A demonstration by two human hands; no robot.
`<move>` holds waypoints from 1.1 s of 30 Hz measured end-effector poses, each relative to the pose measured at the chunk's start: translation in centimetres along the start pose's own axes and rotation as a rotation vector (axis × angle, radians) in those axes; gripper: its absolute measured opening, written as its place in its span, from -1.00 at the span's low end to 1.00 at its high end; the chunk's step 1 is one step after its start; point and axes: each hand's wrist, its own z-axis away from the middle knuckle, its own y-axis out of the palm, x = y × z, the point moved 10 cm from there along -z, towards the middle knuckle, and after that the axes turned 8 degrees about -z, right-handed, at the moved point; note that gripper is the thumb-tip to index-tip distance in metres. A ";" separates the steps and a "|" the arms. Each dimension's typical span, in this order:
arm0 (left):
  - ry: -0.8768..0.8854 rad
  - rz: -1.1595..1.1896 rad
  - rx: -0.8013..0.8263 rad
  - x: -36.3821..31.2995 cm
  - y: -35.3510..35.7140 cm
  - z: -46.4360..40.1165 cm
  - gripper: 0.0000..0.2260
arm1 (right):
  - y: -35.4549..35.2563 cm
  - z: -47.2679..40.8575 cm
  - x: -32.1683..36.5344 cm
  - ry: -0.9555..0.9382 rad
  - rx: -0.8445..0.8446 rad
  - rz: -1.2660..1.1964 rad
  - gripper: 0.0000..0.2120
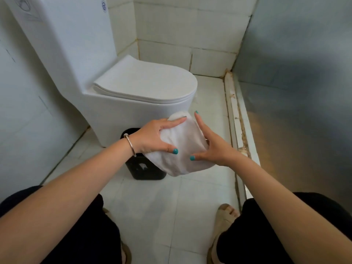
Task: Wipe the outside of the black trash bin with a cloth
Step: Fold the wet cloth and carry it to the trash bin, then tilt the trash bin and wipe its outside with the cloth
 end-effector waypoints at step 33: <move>-0.175 1.341 0.038 -3.0 -0.3 -1.8 -0.44 | 2.1 -0.4 6.5 -0.362 -0.621 -0.376 -0.18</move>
